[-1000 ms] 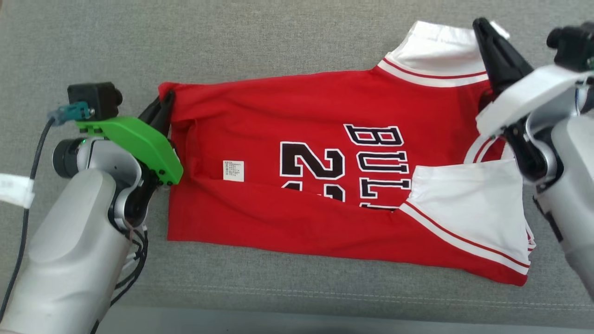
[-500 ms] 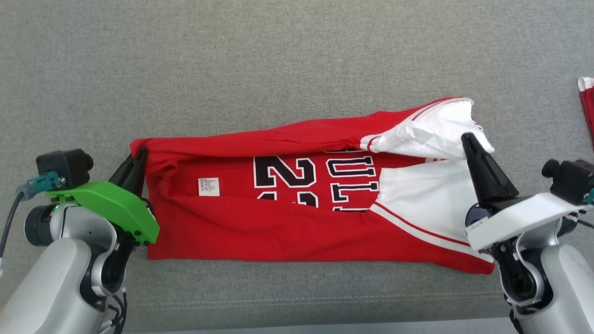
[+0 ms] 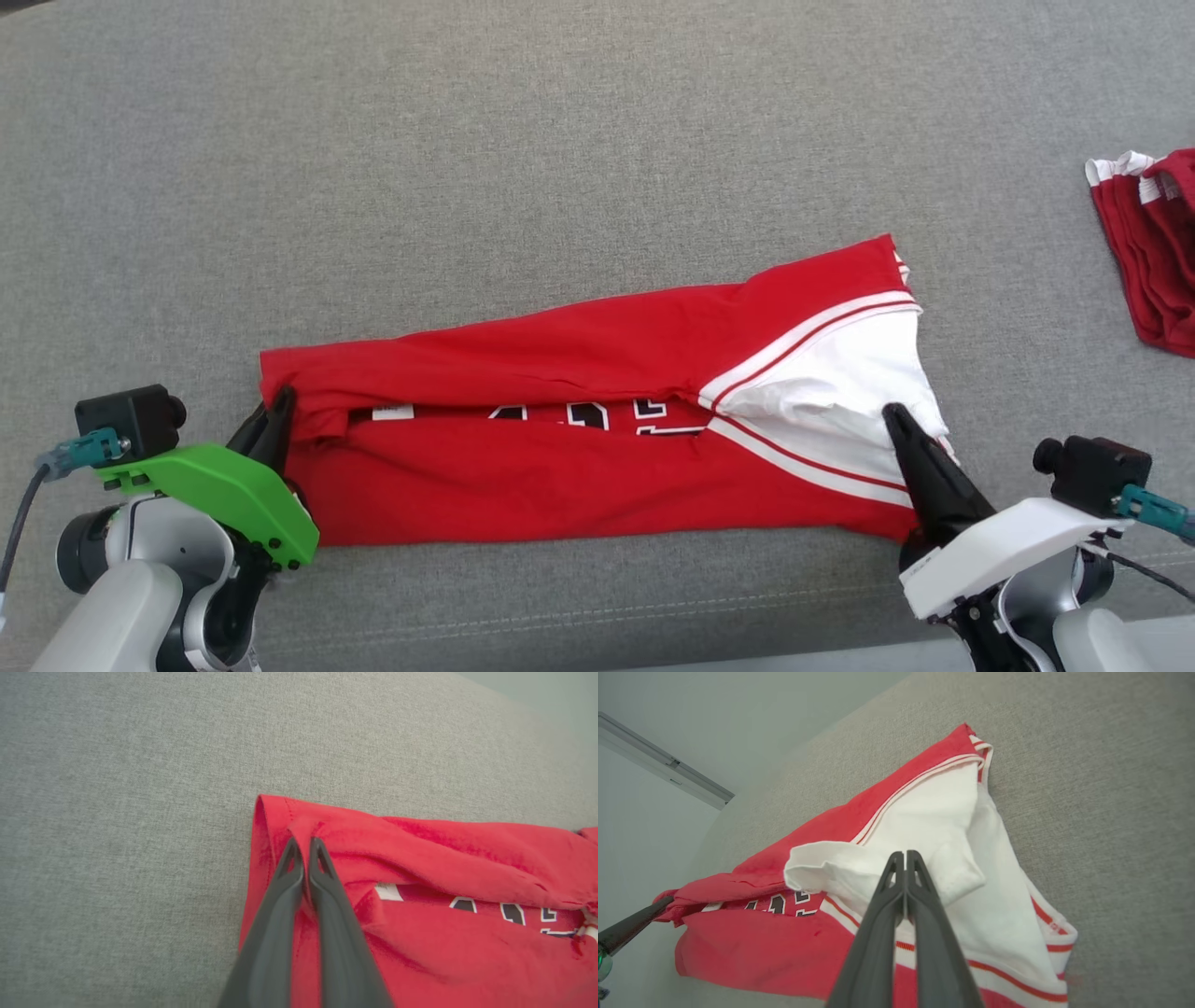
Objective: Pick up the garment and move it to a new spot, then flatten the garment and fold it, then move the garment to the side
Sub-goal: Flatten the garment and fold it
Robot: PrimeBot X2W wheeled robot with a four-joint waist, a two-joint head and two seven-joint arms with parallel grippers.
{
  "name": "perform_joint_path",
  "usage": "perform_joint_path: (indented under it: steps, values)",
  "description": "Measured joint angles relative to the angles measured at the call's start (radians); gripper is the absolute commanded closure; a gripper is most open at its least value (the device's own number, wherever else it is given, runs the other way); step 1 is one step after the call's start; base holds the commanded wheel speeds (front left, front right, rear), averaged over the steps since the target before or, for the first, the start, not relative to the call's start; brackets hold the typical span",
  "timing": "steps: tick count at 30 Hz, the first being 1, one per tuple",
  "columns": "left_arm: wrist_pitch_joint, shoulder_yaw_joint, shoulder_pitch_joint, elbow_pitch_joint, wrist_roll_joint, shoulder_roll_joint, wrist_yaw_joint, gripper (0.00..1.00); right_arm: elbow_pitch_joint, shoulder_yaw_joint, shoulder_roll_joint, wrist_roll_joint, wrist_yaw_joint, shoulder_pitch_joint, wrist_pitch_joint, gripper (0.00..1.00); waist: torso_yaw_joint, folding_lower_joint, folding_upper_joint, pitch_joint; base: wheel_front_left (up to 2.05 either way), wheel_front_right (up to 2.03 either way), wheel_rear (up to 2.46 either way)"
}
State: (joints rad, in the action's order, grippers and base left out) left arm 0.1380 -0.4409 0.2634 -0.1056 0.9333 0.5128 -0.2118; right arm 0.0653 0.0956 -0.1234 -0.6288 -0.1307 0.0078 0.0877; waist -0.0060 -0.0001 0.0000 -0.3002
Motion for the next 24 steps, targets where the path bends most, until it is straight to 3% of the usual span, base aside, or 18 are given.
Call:
perform_joint_path:
  steps: [1, 2, 7, 12, 24]
  values:
    - [0.001, 0.001, -0.005, 0.0, 0.005, 0.0, 0.0, 0.16, -0.001, 0.005, 0.002, 0.001, 0.0, 0.004, 0.003, 0.0, -0.001, 0.0, 0.0, 0.002, 0.0, 0.0, 0.0]
    - [-0.002, 0.004, -0.009, -0.001, 0.007, -0.003, -0.002, 0.0, -0.002, 0.007, 0.004, 0.002, 0.0, 0.008, 0.006, 0.0, -0.001, 0.0, 0.0, 0.005, 0.0, 0.0, 0.0]
    - [-0.052, 0.028, -0.036, -0.001, 0.008, -0.016, -0.03, 0.0, 0.009, 0.021, -0.001, 0.016, 0.0, 0.046, 0.03, 0.0, -0.003, 0.0, 0.0, 0.018, 0.0, 0.0, 0.0]
    - [-0.156, 0.058, -0.058, 0.044, -0.037, -0.017, -0.074, 0.0, 0.062, -0.027, 0.011, 0.048, 0.0, 0.049, -0.063, 0.0, -0.009, 0.0, 0.0, 0.03, 0.0, 0.0, 0.0]
    - [-0.326, 0.02, -0.067, 0.147, -0.197, -0.037, -0.14, 0.0, 0.009, -0.104, 0.016, 0.296, 0.0, -0.055, -0.249, 0.0, 0.004, 0.0, 0.0, 0.095, 0.0, 0.0, 0.0]
